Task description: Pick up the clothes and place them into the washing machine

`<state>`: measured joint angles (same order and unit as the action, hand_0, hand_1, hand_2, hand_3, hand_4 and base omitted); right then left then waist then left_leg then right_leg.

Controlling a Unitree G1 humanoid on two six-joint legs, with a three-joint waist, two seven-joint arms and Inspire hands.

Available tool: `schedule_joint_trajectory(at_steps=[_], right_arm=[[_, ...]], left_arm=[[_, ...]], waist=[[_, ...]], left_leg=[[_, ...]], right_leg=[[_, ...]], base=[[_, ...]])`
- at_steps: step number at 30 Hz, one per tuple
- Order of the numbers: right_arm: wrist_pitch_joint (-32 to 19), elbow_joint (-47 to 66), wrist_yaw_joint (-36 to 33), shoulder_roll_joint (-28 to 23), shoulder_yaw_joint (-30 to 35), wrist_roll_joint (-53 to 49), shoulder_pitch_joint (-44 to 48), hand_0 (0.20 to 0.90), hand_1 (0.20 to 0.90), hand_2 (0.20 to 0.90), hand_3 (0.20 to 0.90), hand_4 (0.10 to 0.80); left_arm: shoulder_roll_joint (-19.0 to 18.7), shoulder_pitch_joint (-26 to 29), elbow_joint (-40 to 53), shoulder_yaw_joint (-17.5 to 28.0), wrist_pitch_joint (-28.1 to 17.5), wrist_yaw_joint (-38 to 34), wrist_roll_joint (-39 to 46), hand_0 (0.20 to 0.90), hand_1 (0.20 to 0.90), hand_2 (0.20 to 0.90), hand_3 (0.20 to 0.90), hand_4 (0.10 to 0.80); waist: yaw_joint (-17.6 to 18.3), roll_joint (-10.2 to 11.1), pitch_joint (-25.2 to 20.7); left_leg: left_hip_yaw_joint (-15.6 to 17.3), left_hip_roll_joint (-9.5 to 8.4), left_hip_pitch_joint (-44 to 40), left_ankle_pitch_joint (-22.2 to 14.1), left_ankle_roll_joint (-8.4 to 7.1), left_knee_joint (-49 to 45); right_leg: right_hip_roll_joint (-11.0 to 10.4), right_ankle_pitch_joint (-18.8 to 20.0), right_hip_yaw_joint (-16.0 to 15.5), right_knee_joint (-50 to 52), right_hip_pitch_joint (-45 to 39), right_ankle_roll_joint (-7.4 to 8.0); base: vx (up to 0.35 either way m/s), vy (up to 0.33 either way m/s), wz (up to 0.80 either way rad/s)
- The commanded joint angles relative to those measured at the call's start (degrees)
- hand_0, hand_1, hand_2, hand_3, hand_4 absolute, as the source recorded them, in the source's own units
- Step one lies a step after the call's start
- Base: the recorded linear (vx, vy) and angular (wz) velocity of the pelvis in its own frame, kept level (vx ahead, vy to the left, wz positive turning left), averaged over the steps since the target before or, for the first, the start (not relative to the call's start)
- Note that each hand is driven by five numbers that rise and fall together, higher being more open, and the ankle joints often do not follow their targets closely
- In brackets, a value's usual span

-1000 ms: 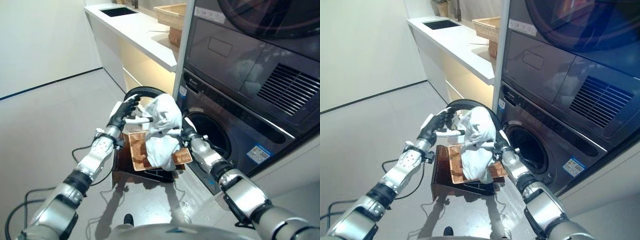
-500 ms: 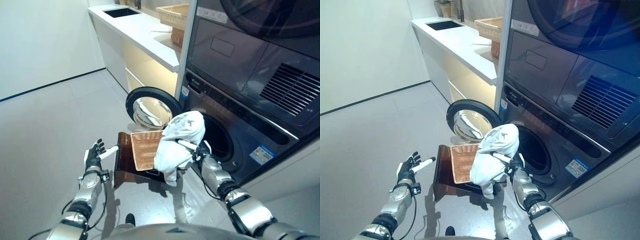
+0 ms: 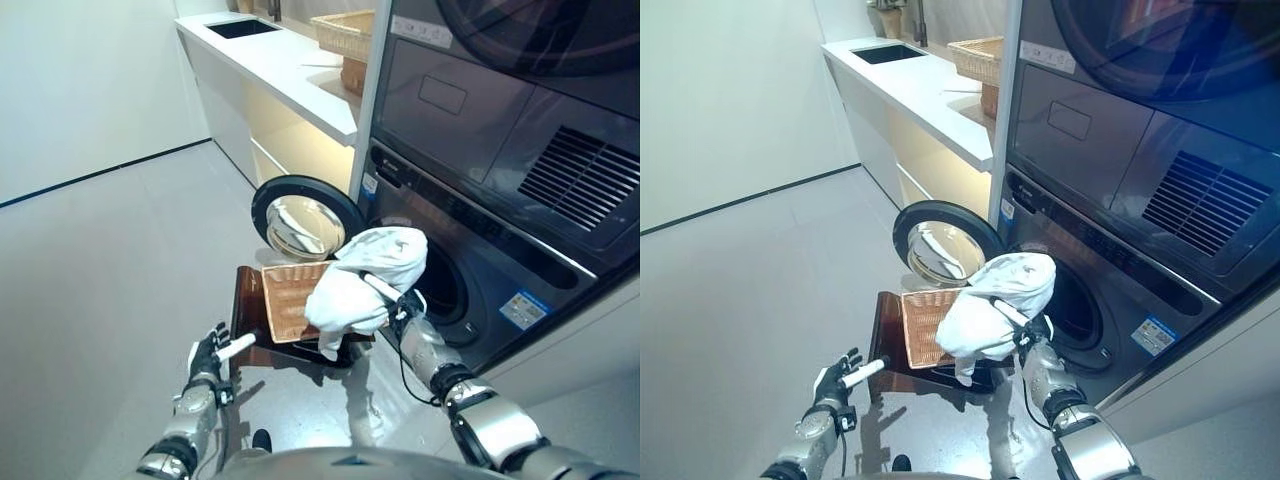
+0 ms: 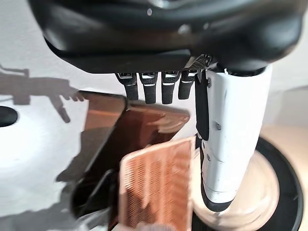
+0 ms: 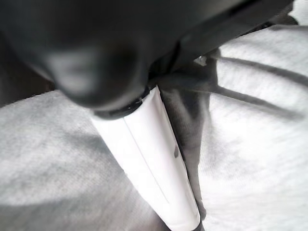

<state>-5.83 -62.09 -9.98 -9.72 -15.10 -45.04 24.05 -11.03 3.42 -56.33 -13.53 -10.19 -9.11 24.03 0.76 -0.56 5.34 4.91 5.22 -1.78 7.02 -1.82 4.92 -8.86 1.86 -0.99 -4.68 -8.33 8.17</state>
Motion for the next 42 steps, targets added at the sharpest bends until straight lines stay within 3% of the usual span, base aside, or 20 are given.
schedule_joint_trajectory(at_steps=[1,14,21,35,42], right_arm=[[-8.3,3.1,2.4,0.6,3.4,-4.3,6.7,0.2,0.2,0.2,0.2,0.3],[-9.0,5.4,2.2,2.7,1.8,-8.6,6.7,0.2,0.2,0.2,0.2,0.3],[-10.1,4.4,1.9,3.2,3.5,-12.9,8.7,0.2,0.2,0.2,0.2,0.3],[-15.2,8.2,-1.8,-4.6,11.4,-17.5,17.9,0.2,0.2,0.2,0.2,0.3],[-17.4,9.4,-3.6,-9.5,13.3,-18.0,23.0,0.2,0.2,0.2,0.2,0.3]], left_arm=[[-0.7,6.1,1.3,-3.3,-4.2,0.2,-1.3,0.9,0.9,0.9,0.9,0.8],[0.6,7.0,11.7,-9.0,-5.8,-0.4,0.4,0.9,0.9,0.9,0.9,0.8],[0.2,7.3,17.2,-9.6,-7.1,-1.2,2.5,0.9,0.9,0.9,0.9,0.8],[-2.6,2.3,36.0,-14.5,-8.5,2.2,5.8,0.9,0.9,0.9,0.9,0.8],[-3.6,1.1,39.1,-15.8,-8.7,2.8,5.5,0.9,0.9,0.9,0.9,0.8]], waist=[[-1.8,-0.2,-0.6],[-2.0,-3.2,6.3],[-2.7,-3.8,8.9],[-3.5,-7.4,16.0],[-3.8,-9.4,17.1]], left_leg=[[1.5,0.42,0.0,-3.3,-1.54,-0.9],[0.5,-0.14,6.5,-1.7,-1.6,-2.2],[0.2,-0.2,8.3,-1.8,-1.69,-3.3],[0.0,-0.48,15.7,-1.9,-1.73,-7.1],[0.0,-0.94,19.4,-1.4,-1.89,-7.8]], right_leg=[[-2.6,-2.3,1.7,6.6,6.4,0.46],[-2.6,-1.3,1.8,8.5,12.9,0.18],[-2.8,-1.6,1.7,9.6,14.5,0.09],[-2.6,-2.7,3.3,15.8,24.0,-0.35],[-2.7,-3.4,4.1,18.8,28.9,-0.48]], base=[[-0.075,-0.004,-0.03],[-0.063,0.004,0.02],[-0.034,0.003,0.05],[-0.046,0.0,-0.01],[-0.012,-0.002,0.02]])
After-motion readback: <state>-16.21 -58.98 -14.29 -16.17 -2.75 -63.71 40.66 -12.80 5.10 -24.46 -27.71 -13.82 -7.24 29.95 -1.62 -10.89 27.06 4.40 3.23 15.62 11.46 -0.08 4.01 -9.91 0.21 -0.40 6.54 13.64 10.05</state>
